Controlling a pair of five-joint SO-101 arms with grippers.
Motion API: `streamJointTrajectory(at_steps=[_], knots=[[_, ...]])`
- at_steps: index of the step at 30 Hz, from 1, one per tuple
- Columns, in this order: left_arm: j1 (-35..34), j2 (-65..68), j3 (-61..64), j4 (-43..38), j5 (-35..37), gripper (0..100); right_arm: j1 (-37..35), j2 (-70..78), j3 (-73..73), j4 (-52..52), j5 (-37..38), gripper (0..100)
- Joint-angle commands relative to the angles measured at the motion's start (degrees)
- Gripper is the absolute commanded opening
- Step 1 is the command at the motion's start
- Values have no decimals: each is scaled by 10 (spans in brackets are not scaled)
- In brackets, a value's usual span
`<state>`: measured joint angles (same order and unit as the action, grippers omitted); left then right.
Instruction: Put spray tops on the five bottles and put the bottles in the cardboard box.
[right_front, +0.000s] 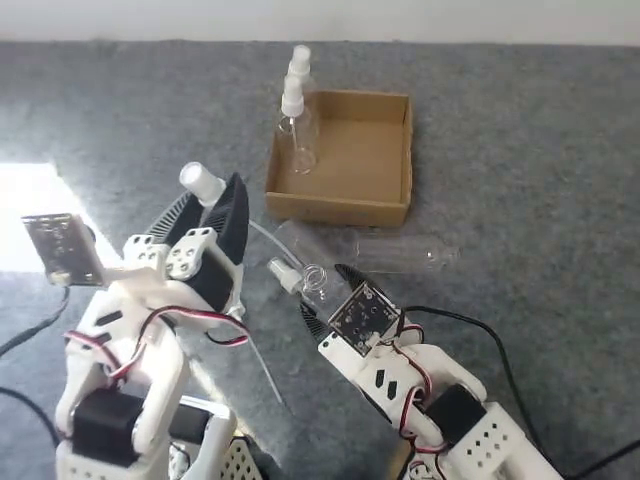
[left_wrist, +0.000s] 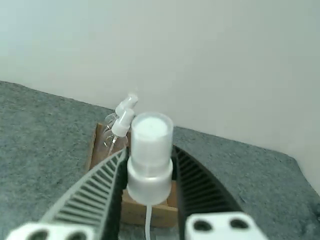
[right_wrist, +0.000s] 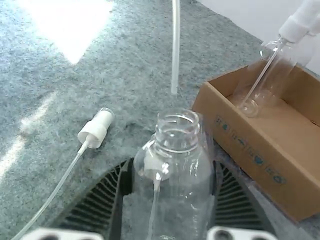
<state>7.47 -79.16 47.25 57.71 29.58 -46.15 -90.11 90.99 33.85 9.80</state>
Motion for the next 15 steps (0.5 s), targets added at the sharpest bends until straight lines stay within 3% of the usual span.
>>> streamJointTrajectory(at_steps=[1, 15], knots=[[16, -1, 5, -9, -5, 51, -7, -9, -8, -15, 17, 136], [40, -1, 21, -9, -20, 51, -7, -10, -11, -15, 17, 136]])
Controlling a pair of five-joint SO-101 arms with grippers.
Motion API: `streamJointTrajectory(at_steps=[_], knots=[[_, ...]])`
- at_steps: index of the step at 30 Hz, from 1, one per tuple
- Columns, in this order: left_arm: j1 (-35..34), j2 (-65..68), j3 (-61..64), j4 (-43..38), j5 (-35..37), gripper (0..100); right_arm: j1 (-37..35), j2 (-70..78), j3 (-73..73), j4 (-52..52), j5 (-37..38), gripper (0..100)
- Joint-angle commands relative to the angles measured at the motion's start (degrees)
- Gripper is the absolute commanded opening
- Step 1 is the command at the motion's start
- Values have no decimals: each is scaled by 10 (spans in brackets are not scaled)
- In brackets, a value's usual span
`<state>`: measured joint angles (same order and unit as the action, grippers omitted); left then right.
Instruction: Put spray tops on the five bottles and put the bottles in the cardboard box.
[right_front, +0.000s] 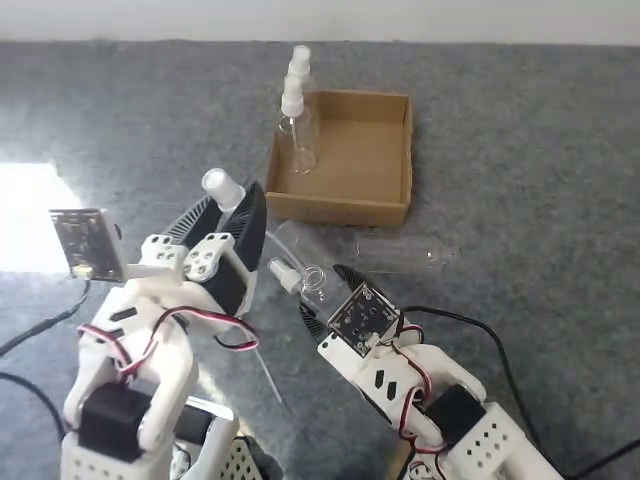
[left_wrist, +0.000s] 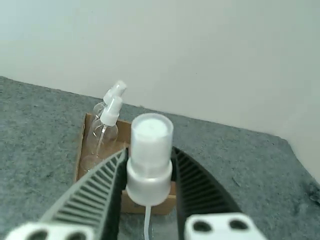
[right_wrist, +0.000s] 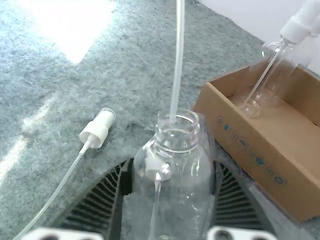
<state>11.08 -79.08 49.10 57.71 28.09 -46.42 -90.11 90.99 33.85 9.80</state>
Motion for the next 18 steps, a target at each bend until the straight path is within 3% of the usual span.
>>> streamJointTrajectory(at_steps=[1, 11, 18], knots=[[4, -2, 4, -9, -5, 51, -5, -10, -11, -15, 17, 136], [8, -2, 22, -8, -20, 51, -5, -10, -11, -15, 17, 136], [84, -2, 49, -13, -47, 51, -2, -10, -11, -15, 17, 136]])
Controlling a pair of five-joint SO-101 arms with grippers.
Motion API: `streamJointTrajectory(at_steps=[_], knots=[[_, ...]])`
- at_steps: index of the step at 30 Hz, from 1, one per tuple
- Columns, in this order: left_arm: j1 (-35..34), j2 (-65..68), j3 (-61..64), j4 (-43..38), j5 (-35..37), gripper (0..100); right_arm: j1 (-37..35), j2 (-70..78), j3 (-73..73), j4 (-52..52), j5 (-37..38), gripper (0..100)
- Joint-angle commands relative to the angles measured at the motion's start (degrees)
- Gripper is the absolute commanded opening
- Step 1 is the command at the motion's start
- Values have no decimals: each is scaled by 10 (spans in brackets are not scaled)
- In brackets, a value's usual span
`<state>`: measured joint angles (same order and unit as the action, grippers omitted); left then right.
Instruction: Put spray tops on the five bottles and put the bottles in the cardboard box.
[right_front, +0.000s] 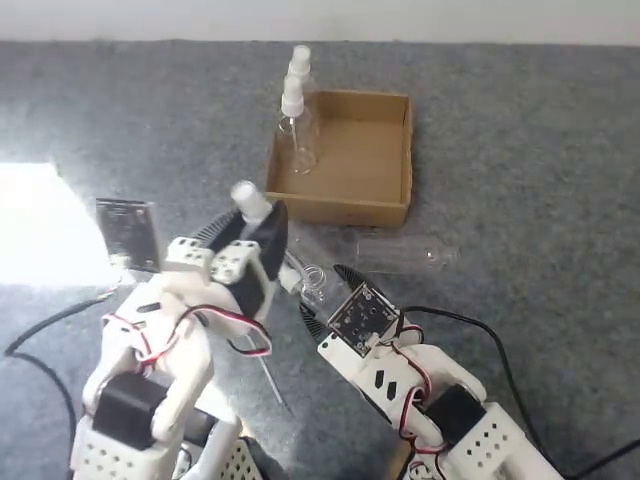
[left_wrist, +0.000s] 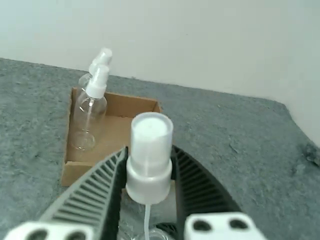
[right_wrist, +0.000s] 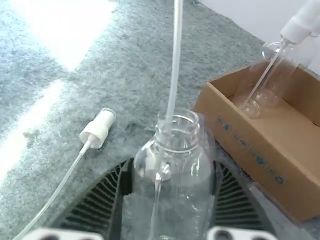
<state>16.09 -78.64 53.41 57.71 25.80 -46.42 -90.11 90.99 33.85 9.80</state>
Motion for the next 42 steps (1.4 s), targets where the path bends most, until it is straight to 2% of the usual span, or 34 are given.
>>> streamJointTrajectory(at_steps=[1, 24, 31, 37, 42], knots=[[40, -6, 12, -18, -25, 51, -2, -10, -11, -15, 17, 136], [48, -6, 58, -16, -47, 55, 0, -10, -12, -15, 17, 136], [48, -5, 68, -2, -70, 81, 31, -11, -15, -32, 12, 136], [98, -5, 96, -11, -72, 104, 30, -11, -18, -32, 11, 136], [104, -5, 110, -32, -72, 104, 29, -11, -16, -32, 11, 136]])
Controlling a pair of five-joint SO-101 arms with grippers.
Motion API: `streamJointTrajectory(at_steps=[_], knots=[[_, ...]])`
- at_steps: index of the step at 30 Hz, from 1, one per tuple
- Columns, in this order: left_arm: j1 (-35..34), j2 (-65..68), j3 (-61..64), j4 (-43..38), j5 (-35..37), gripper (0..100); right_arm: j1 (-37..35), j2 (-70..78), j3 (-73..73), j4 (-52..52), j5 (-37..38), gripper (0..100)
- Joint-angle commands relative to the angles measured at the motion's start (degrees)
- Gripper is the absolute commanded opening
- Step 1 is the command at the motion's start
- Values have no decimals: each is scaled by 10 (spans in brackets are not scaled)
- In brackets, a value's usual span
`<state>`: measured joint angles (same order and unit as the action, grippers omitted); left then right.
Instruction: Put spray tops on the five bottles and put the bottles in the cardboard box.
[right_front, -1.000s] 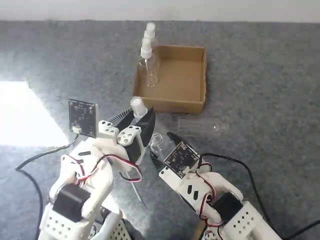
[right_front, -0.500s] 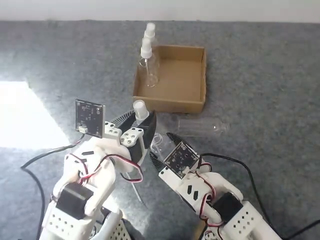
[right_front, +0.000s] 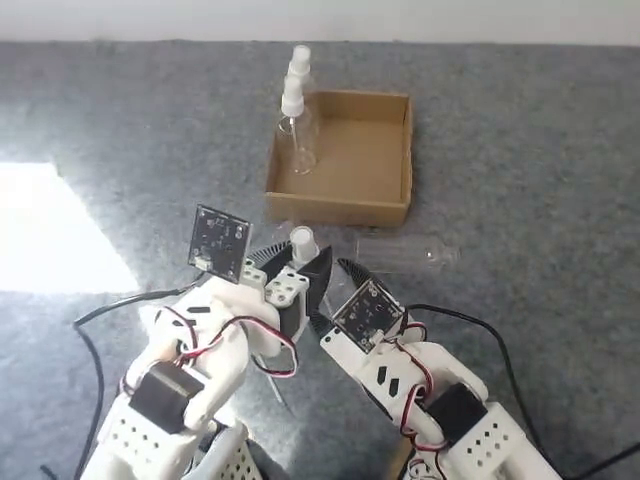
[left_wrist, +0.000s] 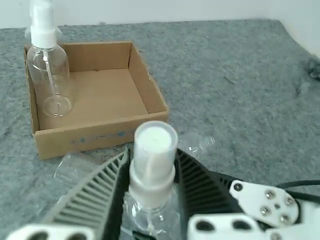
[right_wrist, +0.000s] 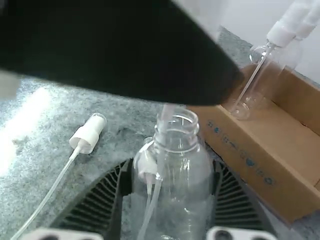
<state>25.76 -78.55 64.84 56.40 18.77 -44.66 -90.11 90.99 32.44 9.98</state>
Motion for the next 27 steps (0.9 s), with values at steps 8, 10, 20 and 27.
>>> streamJointTrajectory(at_steps=[8, 10, 20, 27], knots=[[11, -5, 19, -28, -2, 106, 14, -11, -28, -21, 14, 66], [11, -5, 22, -29, -2, 119, 14, -11, -29, -22, 14, 71], [5, -6, 22, -27, -1, 192, 14, -11, -26, -22, 14, 88], [5, -7, 14, -27, -1, 193, 15, -11, -25, -22, 14, 90]])
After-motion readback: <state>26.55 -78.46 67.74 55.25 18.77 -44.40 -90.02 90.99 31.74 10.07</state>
